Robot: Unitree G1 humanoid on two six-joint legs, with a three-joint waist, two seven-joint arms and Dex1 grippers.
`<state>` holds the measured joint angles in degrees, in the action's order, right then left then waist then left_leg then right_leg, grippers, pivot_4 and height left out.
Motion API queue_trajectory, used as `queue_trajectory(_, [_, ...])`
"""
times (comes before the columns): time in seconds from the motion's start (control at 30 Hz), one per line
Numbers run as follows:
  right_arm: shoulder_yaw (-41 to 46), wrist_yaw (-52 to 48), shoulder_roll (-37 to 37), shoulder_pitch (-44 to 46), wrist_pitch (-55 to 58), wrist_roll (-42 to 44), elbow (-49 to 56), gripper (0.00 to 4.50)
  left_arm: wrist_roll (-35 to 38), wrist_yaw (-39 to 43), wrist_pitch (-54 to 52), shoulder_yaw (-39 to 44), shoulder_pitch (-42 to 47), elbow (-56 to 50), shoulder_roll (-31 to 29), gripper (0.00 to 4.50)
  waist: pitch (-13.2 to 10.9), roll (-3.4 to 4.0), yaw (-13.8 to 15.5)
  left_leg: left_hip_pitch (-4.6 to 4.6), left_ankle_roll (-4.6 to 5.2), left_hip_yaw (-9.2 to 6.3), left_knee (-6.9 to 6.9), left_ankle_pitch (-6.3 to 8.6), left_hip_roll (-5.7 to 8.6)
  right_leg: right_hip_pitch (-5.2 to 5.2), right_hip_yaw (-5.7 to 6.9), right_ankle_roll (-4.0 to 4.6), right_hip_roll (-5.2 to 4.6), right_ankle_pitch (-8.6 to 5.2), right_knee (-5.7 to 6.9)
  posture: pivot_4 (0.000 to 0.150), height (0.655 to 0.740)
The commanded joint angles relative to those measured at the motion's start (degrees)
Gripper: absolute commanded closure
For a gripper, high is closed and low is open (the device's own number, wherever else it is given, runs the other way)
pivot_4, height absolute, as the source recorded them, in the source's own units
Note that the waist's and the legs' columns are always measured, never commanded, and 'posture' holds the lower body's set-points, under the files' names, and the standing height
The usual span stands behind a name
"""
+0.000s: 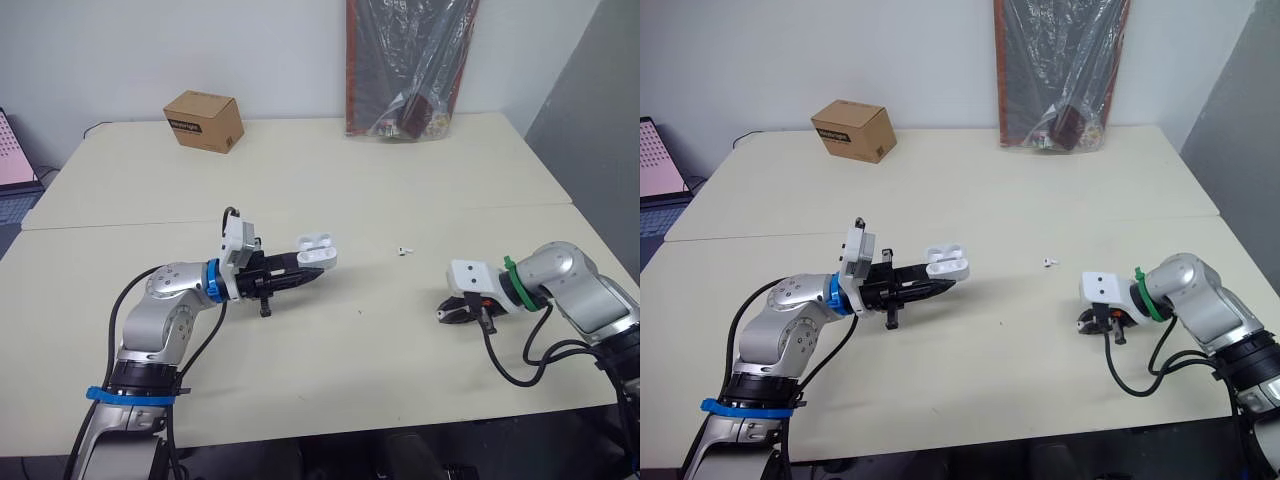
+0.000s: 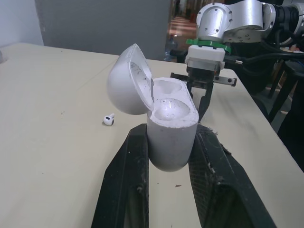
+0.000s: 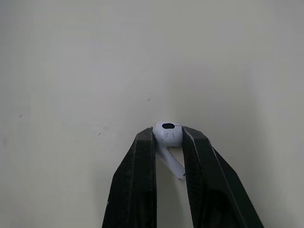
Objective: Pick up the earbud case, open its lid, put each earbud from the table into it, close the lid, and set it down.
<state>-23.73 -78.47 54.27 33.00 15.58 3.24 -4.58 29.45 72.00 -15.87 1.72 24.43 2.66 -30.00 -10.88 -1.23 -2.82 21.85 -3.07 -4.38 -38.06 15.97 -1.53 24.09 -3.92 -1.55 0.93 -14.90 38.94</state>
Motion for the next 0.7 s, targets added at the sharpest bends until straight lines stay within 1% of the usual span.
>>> queue_trajectory(0.03, [1.0,-2.2,1.5,-0.8,-1.9,-1.2,0.4,4.06,1.2,0.2,1.0,1.0,0.4,-1.4,-0.1,3.74,0.0,0.0,0.0,0.0,0.0,0.0,0.0,0.0,0.0,-0.01,0.0,0.0,0.0,0.0,0.0,0.15,0.74])
queue_trajectory(0.27, [0.9,-1.7,0.2,0.1,-2.4,-2.7,-2.3,4.06,1.1,0.2,1.4,0.8,0.6,-1.0,0.1,3.74,0.0,-0.01,0.1,-0.05,0.0,0.0,-0.02,0.0,0.0,-0.05,-0.01,0.0,0.0,0.0,0.0,0.15,0.74])
queue_trajectory(0.33, [0.9,-1.8,0.1,0.5,-2.8,-3.2,-2.9,3.32,1.1,0.1,1.5,0.8,0.6,-1.0,0.1,3.74,0.0,-0.01,0.1,-0.06,-0.01,0.0,-0.04,-0.01,0.0,-0.06,-0.01,0.0,0.0,0.0,0.0,0.15,0.74])
queue_trajectory(0.4, [0.8,-1.9,0.3,0.8,-3.3,-3.9,-3.0,2.76,1.1,0.1,1.5,0.9,0.5,-1.2,0.1,3.74,0.0,-0.01,0.1,-0.07,-0.01,0.0,-0.05,-0.01,0.0,-0.07,-0.01,0.0,0.0,0.0,0.01,0.15,0.74])
queue_trajectory(0.53, [0.6,-3.1,0.7,1.5,-3.0,-4.8,-2.3,1.35,1.1,0.1,1.7,0.9,0.5,-1.0,0.2,3.74,0.0,-0.01,0.1,-0.06,-0.01,0.01,-0.07,-0.01,0.0,-0.08,-0.01,-0.01,0.0,0.01,0.01,0.15,0.74])
queue_trajectory(0.7, [-0.5,-4.6,1.3,2.9,2.9,-7.4,3.9,1.35,1.0,0.0,2.2,0.8,0.8,-0.4,0.4,3.74,0.0,0.0,0.3,-0.04,-0.01,0.0,-0.05,-0.01,0.0,-0.05,-0.01,0.0,0.0,0.01,0.01,0.15,0.74])
